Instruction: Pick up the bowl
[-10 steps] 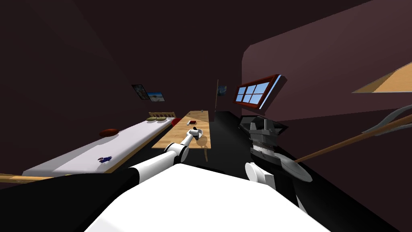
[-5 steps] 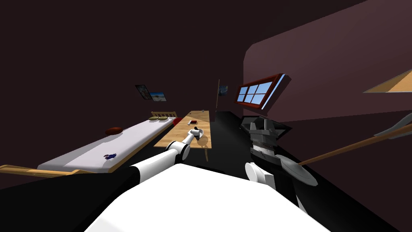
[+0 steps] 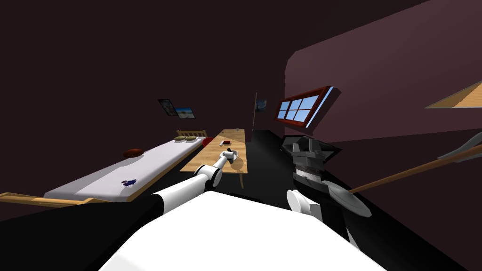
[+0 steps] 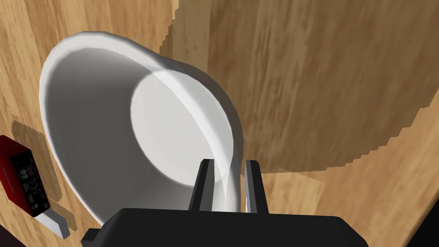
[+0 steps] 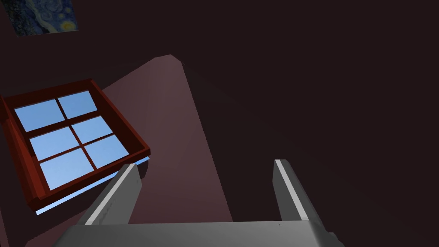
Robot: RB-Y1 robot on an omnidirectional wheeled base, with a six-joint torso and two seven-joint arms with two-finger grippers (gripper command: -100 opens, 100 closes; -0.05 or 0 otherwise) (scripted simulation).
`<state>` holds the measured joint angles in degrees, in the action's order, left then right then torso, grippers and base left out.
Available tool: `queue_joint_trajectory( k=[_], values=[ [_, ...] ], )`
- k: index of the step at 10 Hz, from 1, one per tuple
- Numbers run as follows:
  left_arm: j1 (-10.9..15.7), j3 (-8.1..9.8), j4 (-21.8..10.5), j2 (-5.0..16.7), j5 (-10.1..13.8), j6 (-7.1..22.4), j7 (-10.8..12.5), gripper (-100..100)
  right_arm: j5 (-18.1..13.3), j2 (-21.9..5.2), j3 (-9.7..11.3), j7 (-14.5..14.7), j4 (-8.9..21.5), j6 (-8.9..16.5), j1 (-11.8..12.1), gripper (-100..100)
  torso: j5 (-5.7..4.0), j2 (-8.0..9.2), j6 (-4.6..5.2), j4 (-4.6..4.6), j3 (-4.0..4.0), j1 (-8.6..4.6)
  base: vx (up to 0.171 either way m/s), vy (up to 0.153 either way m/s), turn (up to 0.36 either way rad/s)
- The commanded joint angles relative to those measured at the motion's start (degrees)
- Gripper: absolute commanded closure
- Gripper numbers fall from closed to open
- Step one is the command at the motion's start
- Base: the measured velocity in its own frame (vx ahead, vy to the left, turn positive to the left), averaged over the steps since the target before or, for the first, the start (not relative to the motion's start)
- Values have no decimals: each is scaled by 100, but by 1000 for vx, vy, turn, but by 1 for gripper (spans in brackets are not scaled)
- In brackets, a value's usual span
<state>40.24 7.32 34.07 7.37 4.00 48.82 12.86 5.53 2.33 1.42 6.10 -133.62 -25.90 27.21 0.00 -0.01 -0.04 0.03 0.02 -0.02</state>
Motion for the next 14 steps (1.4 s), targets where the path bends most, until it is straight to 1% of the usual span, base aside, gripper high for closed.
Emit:
queue_joint_trajectory(
  k=[1, 2, 3, 4, 5, 7, 8, 9, 10, 11, 12, 13, 14],
  values=[
    [0, 0, 0, 0, 0, 0, 0, 100, 0, 0, 0, 0, 0, 0, 0, 0, 0, 0, 0, 0, 0, 0, 0, 0, 0],
    [-2, 0, -1, -1, 0, 1, 0, 0, 0, 0, 0, 0, 0, 0, 0, 0, -1, 2, 0, 2, 2, -1, 0, 0, 0],
    [-224, 15, 284, 70, 47, 132, 35, 100, 0, 0, 0, 0, 0, 0, 0, 0, -1, 3, 0, 3, 3, -1, 6, -2, -135],
    [-224, 15, 331, 70, 47, 132, 35, 100, 0, 0, 0, 0, 0, 0, -1, 0, 2, -2, 6, 1, -1, -1, 5, 2, -78],
    [-452, 20, 501, 122, 77, 324, 87, 100, 0, 0, 0, 0, 0, 0, 0, 0, 2, -6, 4, 1, -2, 0, 15, -3, -119],
    [-488, 20, 376, 122, 77, 324, 87, 100, 0, 0, 0, 0, 0, 0, 0, 0, 16, -17, -5, -35, -26, 12, 17, 2, -55],
    [-488, 20, 708, 122, 77, 324, 87, 100, 0, 0, 0, 0, 0, 0, 0, 0, 25, -14, -16, -58, -36, 20, -10, -1, 29],
    [-752, 25, 916, 174, 106, 516, 139, 100, 0, 0, 0, 0, 0, 0, 0, 0, 25, -13, -15, -53, -33, 23, -5, -4, -151],
    [-752, 25, 1094, 174, 106, 516, 139, 100, 0, 0, 0, 0, 0, 0, -1, 0, 27, -12, -11, -57, -34, 23, -1, 0, -79],
    [-752, 25, 1190, 174, 106, 516, 139, 100, 0, 0, 0, 0, 0, 0, 0, 0, 24, -14, -13, -52, -33, 22, 0, 0, 16],
    [-1017, 29, 1441, 226, 136, 707, 191, 100, 0, 0, 0, 0, 0, 0, 0, 0, 23, -14, -16, -50, -32, 23, 13, -1, -114],
    [-1017, 29, 1592, 226, 136, 707, 191, 100, 0, 0, 0, 0, 0, 0, 0, 0, 25, -14, -14, -54, -34, 23, 6, 1, -91],
    [-1281, 34, 1786, 278, 165, 899, 243, 100, 0, 0, 0, 0, 0, 0, 0, 0, 22, -14, -13, -48, -31, 21, 12, -1, -163]
  ],
)
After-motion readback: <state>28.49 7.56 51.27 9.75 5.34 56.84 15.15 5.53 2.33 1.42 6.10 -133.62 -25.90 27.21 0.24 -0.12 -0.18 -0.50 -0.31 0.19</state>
